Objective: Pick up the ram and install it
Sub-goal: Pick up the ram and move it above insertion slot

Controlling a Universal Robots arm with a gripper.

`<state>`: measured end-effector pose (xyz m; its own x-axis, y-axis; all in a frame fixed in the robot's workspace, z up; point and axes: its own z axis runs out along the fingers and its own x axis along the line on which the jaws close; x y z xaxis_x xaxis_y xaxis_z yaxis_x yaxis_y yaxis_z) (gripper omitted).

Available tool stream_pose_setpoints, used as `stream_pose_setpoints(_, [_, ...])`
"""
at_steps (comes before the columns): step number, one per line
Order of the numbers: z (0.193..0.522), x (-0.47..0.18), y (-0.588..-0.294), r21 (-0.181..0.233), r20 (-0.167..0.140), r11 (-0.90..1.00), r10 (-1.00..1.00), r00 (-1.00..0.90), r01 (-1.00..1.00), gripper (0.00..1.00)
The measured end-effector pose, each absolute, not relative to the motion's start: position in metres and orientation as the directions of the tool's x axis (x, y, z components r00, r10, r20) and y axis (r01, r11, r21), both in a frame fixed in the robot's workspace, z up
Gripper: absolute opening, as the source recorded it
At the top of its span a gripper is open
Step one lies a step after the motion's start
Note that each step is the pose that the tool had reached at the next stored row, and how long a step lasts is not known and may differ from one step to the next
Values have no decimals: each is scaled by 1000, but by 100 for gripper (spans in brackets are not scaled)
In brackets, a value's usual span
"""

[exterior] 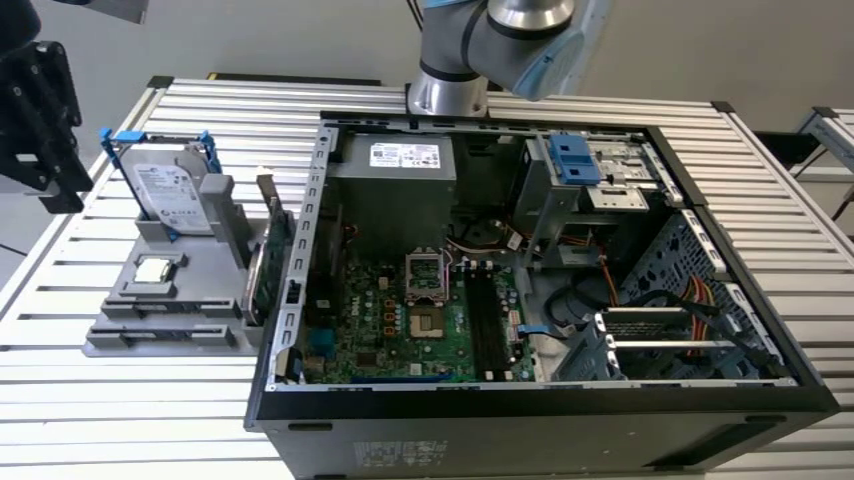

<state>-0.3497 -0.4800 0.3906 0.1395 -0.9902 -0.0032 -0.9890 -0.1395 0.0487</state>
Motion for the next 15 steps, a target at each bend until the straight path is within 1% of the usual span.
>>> stream_pose_setpoints(8, [390,-350,-480,50,-2,-138,-990,138,-989,100])
stream_pose_setpoints(15, [385,-350,-480,49,-2,-44,-999,44,-998,100])
